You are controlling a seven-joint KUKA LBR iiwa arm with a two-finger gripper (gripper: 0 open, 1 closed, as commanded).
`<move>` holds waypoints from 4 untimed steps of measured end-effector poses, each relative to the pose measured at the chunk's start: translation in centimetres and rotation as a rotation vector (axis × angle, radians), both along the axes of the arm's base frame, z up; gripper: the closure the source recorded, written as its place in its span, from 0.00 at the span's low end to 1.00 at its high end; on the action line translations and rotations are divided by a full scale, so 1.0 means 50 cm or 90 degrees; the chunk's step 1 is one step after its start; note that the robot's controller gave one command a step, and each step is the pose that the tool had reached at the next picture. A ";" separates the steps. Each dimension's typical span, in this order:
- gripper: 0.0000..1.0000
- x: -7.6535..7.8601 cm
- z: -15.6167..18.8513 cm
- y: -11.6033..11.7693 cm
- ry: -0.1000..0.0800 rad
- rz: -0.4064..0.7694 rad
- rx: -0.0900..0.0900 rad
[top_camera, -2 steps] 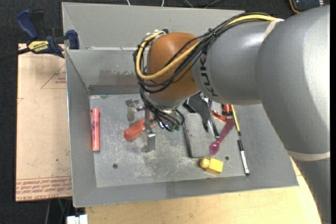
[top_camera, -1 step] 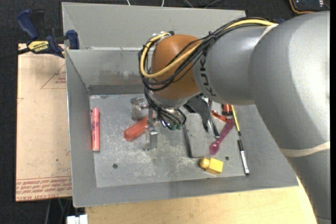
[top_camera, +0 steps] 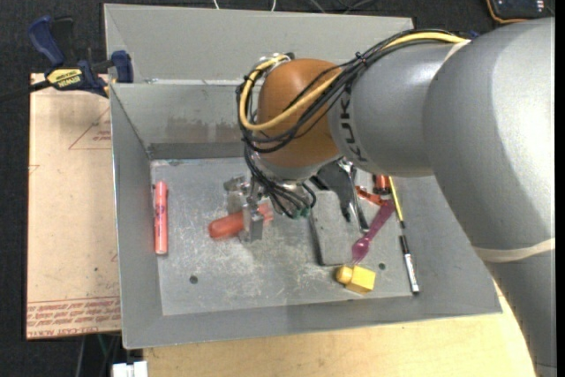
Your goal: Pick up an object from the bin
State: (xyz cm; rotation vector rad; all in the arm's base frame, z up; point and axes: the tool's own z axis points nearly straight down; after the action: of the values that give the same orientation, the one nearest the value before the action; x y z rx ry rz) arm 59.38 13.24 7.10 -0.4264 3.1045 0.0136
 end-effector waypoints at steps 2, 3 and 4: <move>1.00 -0.002 0.028 -0.001 0.002 -0.001 0.000; 1.00 0.000 0.058 0.000 -0.001 -0.001 0.000; 1.00 0.000 0.084 0.000 -0.001 -0.001 0.000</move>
Offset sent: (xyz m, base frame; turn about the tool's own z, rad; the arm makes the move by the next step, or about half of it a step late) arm 0.0000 -0.0001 0.0311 0.0000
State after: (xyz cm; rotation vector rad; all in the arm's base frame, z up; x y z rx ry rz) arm 59.36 13.26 11.30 -0.4241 3.1039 0.0143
